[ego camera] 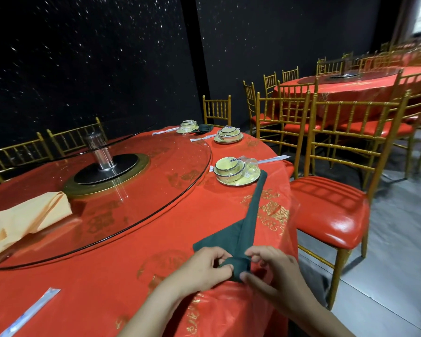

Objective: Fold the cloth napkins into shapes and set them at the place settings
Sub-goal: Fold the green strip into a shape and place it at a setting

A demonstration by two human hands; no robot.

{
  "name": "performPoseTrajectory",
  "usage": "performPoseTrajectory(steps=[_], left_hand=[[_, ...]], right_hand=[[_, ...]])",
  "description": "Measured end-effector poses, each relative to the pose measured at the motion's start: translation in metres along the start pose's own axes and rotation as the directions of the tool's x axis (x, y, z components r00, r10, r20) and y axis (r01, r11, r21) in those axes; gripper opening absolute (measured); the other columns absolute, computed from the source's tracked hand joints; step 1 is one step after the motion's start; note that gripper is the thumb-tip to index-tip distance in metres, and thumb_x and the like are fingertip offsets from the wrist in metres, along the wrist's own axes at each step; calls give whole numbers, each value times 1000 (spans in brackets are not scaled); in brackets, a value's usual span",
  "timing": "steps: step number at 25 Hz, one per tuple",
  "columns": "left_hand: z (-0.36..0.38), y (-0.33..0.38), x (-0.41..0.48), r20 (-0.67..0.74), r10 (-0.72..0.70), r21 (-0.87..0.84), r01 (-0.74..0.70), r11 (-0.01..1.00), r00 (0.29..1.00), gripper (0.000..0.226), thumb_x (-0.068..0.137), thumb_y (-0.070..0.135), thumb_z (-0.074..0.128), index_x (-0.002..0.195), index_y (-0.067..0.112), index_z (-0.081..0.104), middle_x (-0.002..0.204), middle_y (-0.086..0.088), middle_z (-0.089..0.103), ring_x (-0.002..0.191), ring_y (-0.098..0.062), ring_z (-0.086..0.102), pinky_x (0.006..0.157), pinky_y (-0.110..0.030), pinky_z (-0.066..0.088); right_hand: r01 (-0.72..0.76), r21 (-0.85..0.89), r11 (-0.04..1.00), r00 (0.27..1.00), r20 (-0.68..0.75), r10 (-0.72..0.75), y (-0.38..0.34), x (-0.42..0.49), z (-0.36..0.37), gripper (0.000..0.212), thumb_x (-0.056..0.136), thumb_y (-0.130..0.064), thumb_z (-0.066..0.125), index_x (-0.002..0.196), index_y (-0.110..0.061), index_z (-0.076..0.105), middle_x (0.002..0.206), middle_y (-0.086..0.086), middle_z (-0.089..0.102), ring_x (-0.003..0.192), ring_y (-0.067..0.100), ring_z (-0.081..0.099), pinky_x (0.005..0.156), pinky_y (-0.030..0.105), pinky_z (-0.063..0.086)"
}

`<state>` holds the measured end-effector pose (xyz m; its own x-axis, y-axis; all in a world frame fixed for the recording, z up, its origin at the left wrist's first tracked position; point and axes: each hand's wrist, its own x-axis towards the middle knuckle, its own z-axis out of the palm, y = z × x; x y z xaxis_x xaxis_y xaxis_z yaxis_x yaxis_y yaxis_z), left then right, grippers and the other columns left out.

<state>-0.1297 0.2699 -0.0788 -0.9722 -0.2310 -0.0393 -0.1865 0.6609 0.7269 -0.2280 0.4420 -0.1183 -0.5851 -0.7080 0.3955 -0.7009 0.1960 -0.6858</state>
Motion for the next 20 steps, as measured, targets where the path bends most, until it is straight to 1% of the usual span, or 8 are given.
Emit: performPoseTrajectory(steps=[3, 6, 9, 11, 13, 15, 18, 20], left_hand=[[-1, 0, 12, 2, -41, 17, 41, 999, 999, 13, 75, 36, 58, 84, 25, 59, 71, 11, 52, 60, -2, 46, 63, -22, 38], [-1, -5, 13, -128, 40, 78, -30, 996, 991, 25, 76, 40, 65, 97, 38, 53, 94, 14, 57, 85, 5, 52, 80, -16, 39], [2, -5, 9, -91, 106, 197, -86, 977, 990, 39, 67, 46, 66, 102, 44, 51, 107, 15, 57, 101, 4, 49, 95, -24, 37], [4, -7, 13, -84, 120, 248, -95, 964, 989, 40, 67, 44, 63, 106, 43, 51, 107, 21, 58, 103, 3, 51, 97, -31, 38], [3, -7, 19, -71, 82, 132, -72, 989, 994, 37, 65, 43, 62, 102, 43, 54, 95, 22, 60, 87, 5, 56, 84, -29, 45], [-1, -2, 27, -23, 53, 31, -52, 998, 998, 36, 63, 39, 65, 98, 39, 58, 86, 15, 59, 68, -1, 53, 68, -25, 45], [-9, 10, 38, 33, 17, 28, -18, 999, 999, 27, 68, 25, 69, 94, 31, 63, 89, 5, 57, 64, -3, 53, 60, -20, 44], [-11, 16, 41, 93, -30, -53, 35, 998, 995, 20, 72, 15, 67, 90, 24, 66, 70, 9, 56, 52, -5, 48, 53, -24, 39]], right_hand=[[0, -57, 998, 998, 58, 3, 1, -1, 1, 39, 66, -61, 57, 103, -50, 48, 96, -26, 54, 93, -6, 50, 84, 23, 33], [-60, 53, 997, 998, -9, 61, 8, 13, 0, 34, 62, -60, 59, 92, -44, 61, 87, -21, 57, 85, -2, 54, 78, 39, 45], [-83, 53, 995, 995, -46, 85, 13, 25, 2, 42, 61, -62, 55, 86, -31, 70, 82, -19, 57, 82, 5, 57, 78, 43, 46], [-110, 48, 993, 993, -44, 112, 13, 28, 0, 49, 62, -64, 50, 88, -28, 72, 82, -22, 55, 82, 4, 54, 81, 41, 45], [-96, 23, 995, 995, -38, 97, 15, 27, -4, 53, 64, -66, 50, 98, -30, 70, 87, -21, 55, 86, 4, 55, 82, 40, 44], [-41, -28, 999, 999, 11, 42, 14, 24, -8, 50, 63, -62, 56, 108, -39, 60, 93, -22, 55, 92, 2, 54, 82, 38, 44], [-38, -36, 999, 999, 27, 39, 18, 26, -11, 50, 61, -54, 56, 108, -49, 45, 88, -27, 55, 88, -3, 51, 83, 38, 43], [-86, 9, 996, 995, 51, 85, 20, 29, -15, 51, 59, -58, 56, 108, -54, 40, 84, -28, 57, 84, -3, 51, 85, 35, 41]])
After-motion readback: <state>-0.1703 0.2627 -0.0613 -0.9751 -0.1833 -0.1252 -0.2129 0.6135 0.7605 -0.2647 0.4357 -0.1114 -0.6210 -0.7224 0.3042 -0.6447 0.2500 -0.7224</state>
